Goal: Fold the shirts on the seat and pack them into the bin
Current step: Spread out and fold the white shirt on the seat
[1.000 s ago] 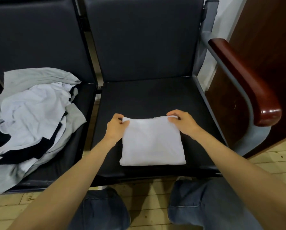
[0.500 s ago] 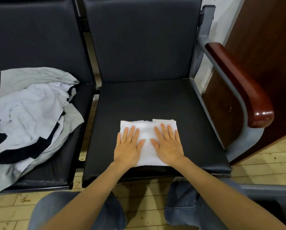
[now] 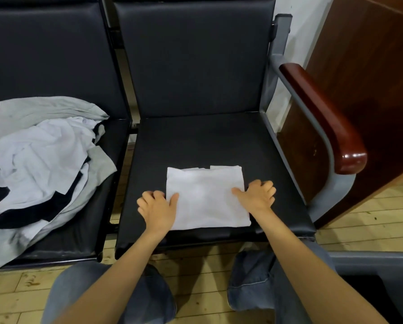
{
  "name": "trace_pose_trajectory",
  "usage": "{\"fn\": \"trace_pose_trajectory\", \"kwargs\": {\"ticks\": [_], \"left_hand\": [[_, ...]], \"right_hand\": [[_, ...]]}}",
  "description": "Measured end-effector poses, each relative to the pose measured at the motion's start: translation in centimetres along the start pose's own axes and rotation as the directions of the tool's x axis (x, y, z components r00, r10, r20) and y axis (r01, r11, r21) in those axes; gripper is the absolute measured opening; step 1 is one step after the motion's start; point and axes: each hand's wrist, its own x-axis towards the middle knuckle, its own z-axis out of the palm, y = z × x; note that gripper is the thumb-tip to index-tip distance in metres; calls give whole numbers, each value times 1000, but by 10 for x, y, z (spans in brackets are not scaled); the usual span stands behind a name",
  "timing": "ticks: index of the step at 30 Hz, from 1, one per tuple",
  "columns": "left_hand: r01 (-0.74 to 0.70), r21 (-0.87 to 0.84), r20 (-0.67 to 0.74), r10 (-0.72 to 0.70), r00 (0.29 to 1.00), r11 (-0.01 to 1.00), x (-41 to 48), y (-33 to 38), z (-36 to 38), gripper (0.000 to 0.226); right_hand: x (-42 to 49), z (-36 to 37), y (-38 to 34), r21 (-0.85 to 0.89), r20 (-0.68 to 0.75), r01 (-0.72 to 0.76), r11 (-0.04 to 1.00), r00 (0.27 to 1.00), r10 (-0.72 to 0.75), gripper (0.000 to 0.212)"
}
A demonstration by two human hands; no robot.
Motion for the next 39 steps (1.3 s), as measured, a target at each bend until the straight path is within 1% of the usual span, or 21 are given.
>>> {"fn": "trace_pose_trajectory", "kwargs": {"ticks": [1, 2, 4, 5, 7, 9, 10, 11, 12, 13, 14, 15, 17, 19, 22, 24, 27, 30, 33, 35, 39], "left_hand": [[9, 7, 31, -9, 999, 1000, 1, 1, -2, 48], [8, 12, 63, -9, 998, 1000, 2, 2, -4, 48], [-5, -10, 119, 6, 993, 1000, 3, 5, -6, 44], [-19, -57, 135, 26, 990, 998, 2, 7, -9, 38], [-30, -228, 149, 65, 987, 973, -1, 10, -17, 25], [-10, -408, 177, 90, 980, 913, -7, 17, -27, 18], [-27, -456, 185, 124, 975, 889, -11, 22, -33, 20], [-66, -486, 193, 180, 965, 871, -15, 27, -38, 29], [-118, -498, 204, 248, 947, 859, -18, 34, -43, 43], [-175, -491, 217, 315, 924, 853, -22, 43, -48, 51], [-227, -470, 234, 368, 900, 853, -26, 54, -52, 51], [-268, -449, 256, 410, 875, 852, -30, 66, -56, 46], [-325, -429, 311, 475, 823, 843, -41, 92, -63, 37], [-397, -427, 358, 555, 751, 812, -54, 122, -65, 36], [-486, -443, 414, 653, 634, 753, -78, 168, -55, 37], [-501, -459, 453, 678, 578, 734, -94, 201, -37, 38], [-542, -436, 537, 691, 483, 718, -121, 249, 2, 44], [-583, -399, 637, 672, 378, 707, -152, 292, 54, 55], [-649, -346, 725, 632, 273, 677, -183, 322, 114, 62], [-679, -332, 758, 613, 221, 654, -201, 334, 154, 62], [-661, -339, 801, 574, 171, 670, -233, 344, 224, 62]], "right_hand": [[-1, -2, -1, -8, 48, -17, 1000, 999, 18, 62], [-2, -2, -2, -17, 67, 5, 1000, 998, -4, 54], [-9, 1, -4, 1, 44, 74, 997, 996, -74, 36], [-13, 1, -4, 24, 19, 107, 994, 994, -108, 32], [-23, -3, -2, 117, -17, 164, 979, 986, -163, 27], [-31, -12, 2, 298, 6, 163, 940, 985, -173, 21], [-36, -18, 5, 378, 28, 152, 914, 984, -175, 19], [-42, -25, 8, 441, 36, 152, 885, 982, -187, 20], [-48, -33, 11, 494, 28, 174, 852, 976, -216, 27], [-54, -43, 17, 539, 15, 207, 816, 967, -255, 38], [-59, -53, 23, 575, 2, 237, 783, 957, -290, 48], [-63, -65, 30, 591, -10, 260, 764, 949, -315, 52], [-70, -89, 53, 616, -21, 264, 742, 947, -320, 45], [-77, -110, 85, 670, -41, 236, 704, 959, -281, 40], [-88, -132, 141, 730, -172, 239, 640, 971, -167, 38], [-92, -139, 178, 741, -227, 206, 639, 973, -50, 37], [-99, -142, 232, 760, -259, 141, 634, 961, 97, 42], [-107, -139, 284, 728, -290, 81, 681, 936, 199, 49], [-111, -124, 335, 744, -281, -10, 668, 902, 326, 54], [-111, -110, 368, 764, -232, -98, 638, 881, 413, 57], [-112, -77, 422, 806, -141, -220, 550, 830, 539, 58]]}}
